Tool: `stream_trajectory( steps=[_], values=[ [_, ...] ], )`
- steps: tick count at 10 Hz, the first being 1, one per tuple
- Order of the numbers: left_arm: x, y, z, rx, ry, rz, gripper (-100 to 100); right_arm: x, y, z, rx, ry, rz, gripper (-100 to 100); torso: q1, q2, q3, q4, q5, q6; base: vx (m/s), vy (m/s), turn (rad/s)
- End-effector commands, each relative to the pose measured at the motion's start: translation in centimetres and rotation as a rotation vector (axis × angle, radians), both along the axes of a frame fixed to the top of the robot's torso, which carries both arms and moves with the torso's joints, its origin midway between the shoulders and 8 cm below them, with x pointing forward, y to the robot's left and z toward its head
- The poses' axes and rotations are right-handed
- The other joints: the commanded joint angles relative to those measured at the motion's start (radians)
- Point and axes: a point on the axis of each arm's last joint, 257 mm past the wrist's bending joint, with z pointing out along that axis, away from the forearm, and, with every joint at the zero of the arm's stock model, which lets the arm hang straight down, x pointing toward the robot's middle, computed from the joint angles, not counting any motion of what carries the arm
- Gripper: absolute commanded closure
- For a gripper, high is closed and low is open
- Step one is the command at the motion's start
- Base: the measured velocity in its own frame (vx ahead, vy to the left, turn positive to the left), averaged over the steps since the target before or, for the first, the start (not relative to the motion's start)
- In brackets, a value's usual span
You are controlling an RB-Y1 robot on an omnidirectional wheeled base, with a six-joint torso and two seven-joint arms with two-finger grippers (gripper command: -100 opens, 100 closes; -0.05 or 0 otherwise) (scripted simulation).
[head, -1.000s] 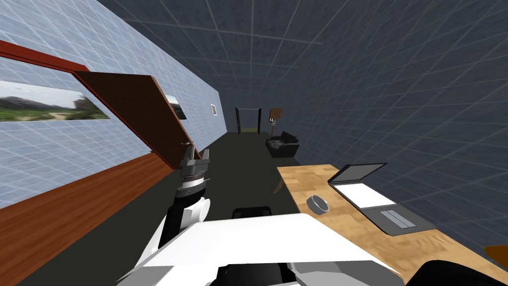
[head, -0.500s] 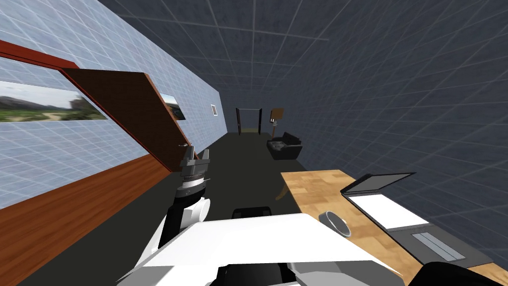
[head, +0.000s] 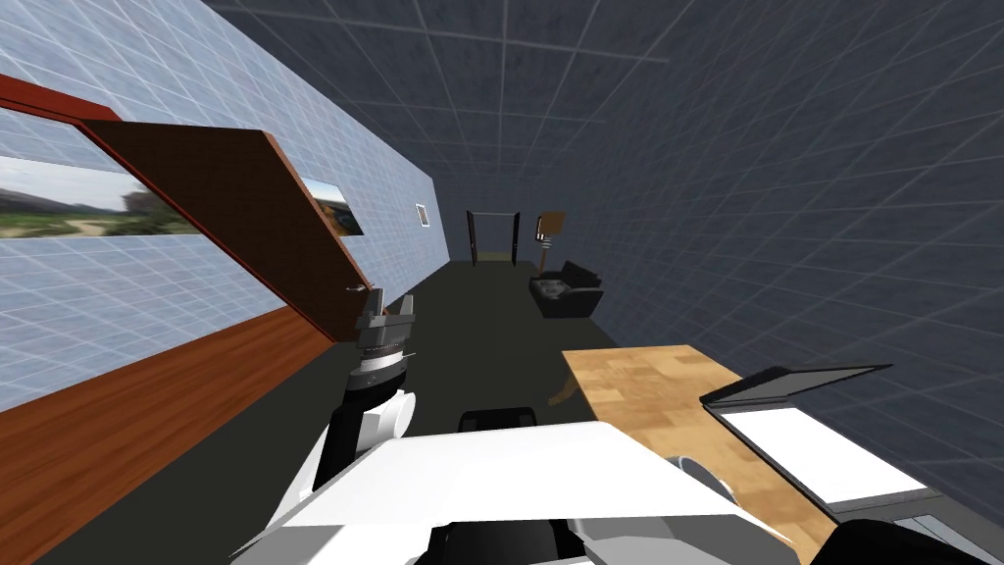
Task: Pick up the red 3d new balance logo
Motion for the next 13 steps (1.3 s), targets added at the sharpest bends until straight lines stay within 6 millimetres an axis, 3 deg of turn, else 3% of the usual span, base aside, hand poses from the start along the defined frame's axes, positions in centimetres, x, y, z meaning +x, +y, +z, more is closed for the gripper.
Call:
stream_trajectory(
  steps=[1,8,9,10,11,13],
  values=[
    [0.0,0.0,0.0,0.0,0.0,0.0,0,-2.0,0.7,0.2,0.02,0.058,-0.015,-100,0.0,0.0,0.0,0.0,0.0,0.0,0.219,0.014,0.031],
    [0.0,0.0,0.0,0.0,0.0,0.0,0,-9.3,4.8,0.4,0.111,0.25,-0.058,-100,0.0,0.0,-0.001,0.0,0.0,0.0,0.184,0.009,0.015],
    [0.0,0.0,0.0,0.0,0.0,0.0,0,-8.4,4.1,0.4,0.101,0.23,-0.053,-100,0.0,0.0,0.0,0.0,0.0,0.0,0.068,0.002,0.002],
    [0.0,0.0,0.0,0.0,0.0,0.0,0,-8.6,4.2,0.4,0.103,0.235,-0.055,0,0.0,0.004,0.002,0.0,0.0,0.0,0.012,0.0,0.001],
    [0.0,0.0,0.0,0.0,0.0,0.0,0,-8.0,4.7,-1.0,0.101,0.227,-0.059,-100,0.0,0.007,0.004,0.001,0.0,0.0,-0.033,-0.018,0.04],
    [0.0,0.0,0.0,0.0,0.0,0.0,0,-7.3,5.2,-2.3,0.101,0.22,-0.064,-100,-0.003,0.014,0.008,0.003,-0.001,0.0,-0.072,-0.04,0.034]
  ],
)
